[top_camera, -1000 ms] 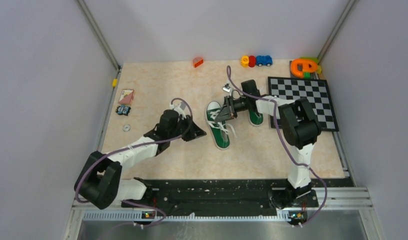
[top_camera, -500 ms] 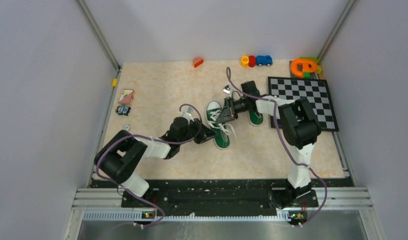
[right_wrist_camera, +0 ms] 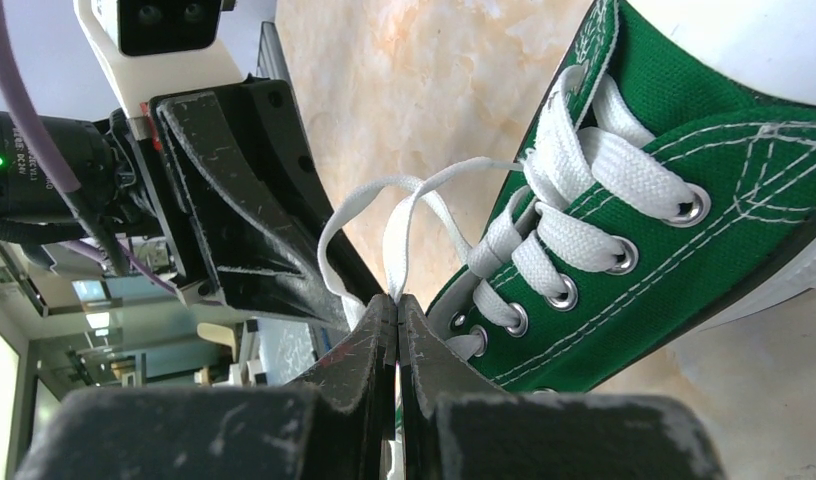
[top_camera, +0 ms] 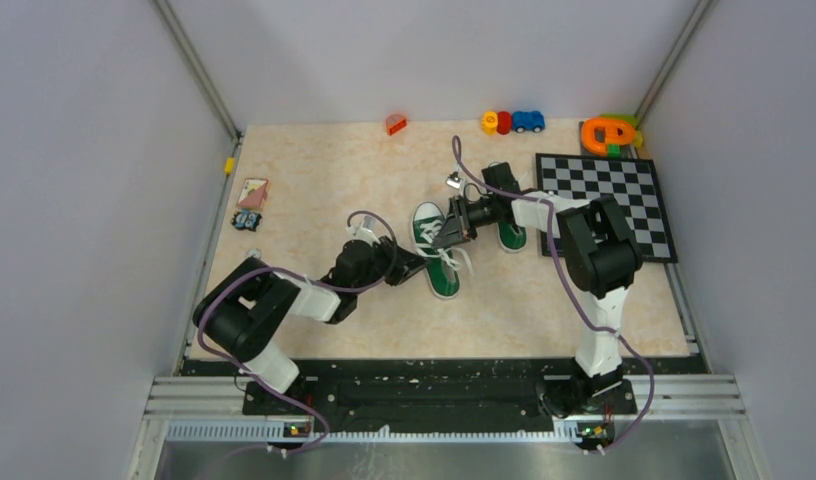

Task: Tie the shoes
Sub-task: Cross the shoelace with the shoelace.

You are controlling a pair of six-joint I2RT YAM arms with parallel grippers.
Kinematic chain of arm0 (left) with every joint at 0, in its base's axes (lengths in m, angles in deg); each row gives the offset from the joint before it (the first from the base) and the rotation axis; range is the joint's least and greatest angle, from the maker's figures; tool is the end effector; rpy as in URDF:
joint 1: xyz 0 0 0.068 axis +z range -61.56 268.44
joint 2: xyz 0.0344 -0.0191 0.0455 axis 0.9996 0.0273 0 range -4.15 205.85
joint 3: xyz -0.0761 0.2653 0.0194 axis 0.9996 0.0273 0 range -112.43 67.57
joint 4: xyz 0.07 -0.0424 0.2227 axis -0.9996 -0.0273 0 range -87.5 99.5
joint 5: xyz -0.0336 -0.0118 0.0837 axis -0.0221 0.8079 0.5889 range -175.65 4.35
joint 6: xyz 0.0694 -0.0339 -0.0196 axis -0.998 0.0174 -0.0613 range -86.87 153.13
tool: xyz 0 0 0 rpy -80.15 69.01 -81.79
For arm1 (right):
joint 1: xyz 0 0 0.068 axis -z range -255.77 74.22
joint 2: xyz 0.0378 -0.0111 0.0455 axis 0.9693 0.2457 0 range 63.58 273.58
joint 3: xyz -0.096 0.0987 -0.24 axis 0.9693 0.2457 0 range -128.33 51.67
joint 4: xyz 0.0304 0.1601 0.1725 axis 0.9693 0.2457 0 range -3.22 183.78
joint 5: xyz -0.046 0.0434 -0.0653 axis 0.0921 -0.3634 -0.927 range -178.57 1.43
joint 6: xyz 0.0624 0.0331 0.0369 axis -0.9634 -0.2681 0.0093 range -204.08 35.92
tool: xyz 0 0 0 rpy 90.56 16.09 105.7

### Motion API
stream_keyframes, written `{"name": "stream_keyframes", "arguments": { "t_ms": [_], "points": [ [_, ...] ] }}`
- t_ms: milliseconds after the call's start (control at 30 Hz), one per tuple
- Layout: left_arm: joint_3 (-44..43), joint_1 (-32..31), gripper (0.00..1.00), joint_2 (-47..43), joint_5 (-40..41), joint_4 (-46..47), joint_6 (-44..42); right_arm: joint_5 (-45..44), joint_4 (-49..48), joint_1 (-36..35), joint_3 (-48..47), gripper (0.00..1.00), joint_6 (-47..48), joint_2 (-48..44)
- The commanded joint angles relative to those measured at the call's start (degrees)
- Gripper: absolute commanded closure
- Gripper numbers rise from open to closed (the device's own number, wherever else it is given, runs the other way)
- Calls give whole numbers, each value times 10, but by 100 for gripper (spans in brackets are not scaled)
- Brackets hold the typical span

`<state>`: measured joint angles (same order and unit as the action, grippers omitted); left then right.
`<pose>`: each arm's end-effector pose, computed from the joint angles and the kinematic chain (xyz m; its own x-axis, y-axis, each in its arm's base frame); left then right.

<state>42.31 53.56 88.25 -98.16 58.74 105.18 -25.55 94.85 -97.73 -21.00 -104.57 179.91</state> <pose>0.2424 -0.1872 0.1595 -0.7696 -0.5956 -0.2301 -0.0157 0.3778 -0.9258 0.3518 0.2077 0.1634 -0.9207 -0.1999 -0.3351 -0.3834 0.3038 0.8722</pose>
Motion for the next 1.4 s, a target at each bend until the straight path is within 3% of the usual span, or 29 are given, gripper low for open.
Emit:
{"name": "stream_keyframes", "arguments": {
  "t_ms": [0, 300, 667, 1367],
  "points": [
    [22, 5, 85, -12, 25, 43, 1, -2, -2, 6, -16, 100, 17, -20],
    [11, 5, 89, 31, 21, 78, 4, -2, -2, 6, -19, 100, 17, -19],
    [-11, 25, 74, 50, 18, 114, 10, 0, 2, 6, -18, 100, 22, -16],
    [-56, 34, 62, 86, -10, 126, 18, 11, 21, 0, -22, 100, 43, -16]
  ]
}}
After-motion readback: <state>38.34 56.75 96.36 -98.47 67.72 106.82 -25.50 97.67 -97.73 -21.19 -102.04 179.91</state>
